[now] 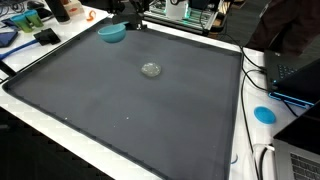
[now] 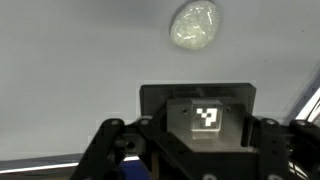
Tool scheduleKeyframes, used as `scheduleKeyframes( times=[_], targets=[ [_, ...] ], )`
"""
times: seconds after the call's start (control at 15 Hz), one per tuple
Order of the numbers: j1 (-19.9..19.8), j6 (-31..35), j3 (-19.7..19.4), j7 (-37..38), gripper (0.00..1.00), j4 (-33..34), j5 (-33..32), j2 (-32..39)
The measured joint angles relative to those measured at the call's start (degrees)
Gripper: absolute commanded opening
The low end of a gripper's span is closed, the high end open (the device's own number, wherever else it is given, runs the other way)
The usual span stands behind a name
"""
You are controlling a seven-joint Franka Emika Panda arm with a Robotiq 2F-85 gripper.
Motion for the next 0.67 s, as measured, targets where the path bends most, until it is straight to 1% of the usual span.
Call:
scheduleKeyframes(
  times=[0.27,0.67],
  targets=[
    [1.0,4.1,0.0,-1.5,0.28,-3.0,1.0,-1.3],
    [3.3,7.6,0.0,-2.4,0.28,-6.3,2.1,-2.8]
  ],
)
